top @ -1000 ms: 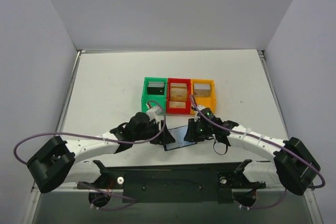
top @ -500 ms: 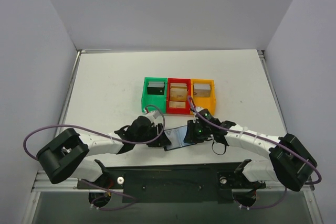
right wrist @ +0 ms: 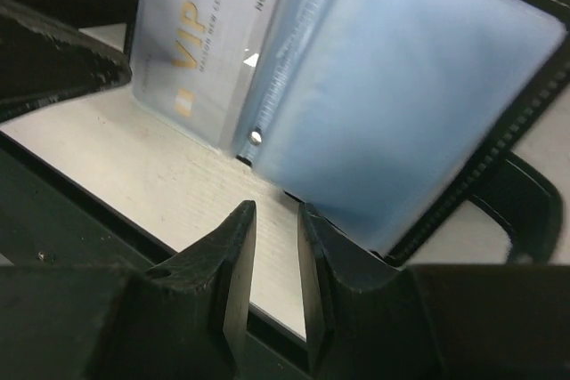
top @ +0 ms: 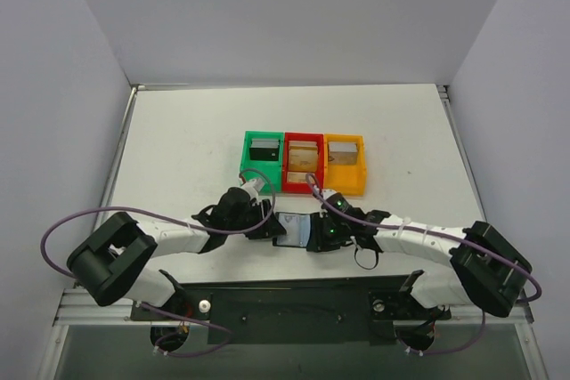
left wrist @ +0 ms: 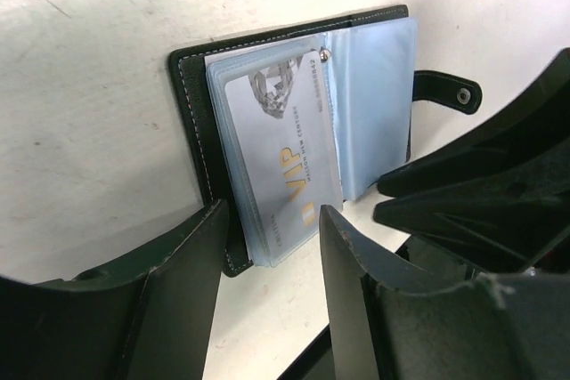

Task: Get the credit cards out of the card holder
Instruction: Remove the credit card from the card holder.

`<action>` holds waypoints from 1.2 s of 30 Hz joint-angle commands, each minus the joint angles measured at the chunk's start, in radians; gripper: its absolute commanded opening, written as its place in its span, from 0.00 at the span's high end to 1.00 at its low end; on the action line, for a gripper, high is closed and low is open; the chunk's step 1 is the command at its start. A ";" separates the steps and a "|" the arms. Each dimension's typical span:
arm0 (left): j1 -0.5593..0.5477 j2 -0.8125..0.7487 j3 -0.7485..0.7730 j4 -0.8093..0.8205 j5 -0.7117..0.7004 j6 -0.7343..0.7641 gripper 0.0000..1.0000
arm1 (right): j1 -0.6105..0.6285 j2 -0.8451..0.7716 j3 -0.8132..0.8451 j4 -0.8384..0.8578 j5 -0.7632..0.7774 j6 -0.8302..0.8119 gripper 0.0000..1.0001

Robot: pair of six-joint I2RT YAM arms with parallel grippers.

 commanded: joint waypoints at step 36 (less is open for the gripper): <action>0.022 -0.001 -0.024 0.112 -0.031 -0.004 0.59 | -0.138 0.156 0.075 0.255 -0.151 0.151 0.64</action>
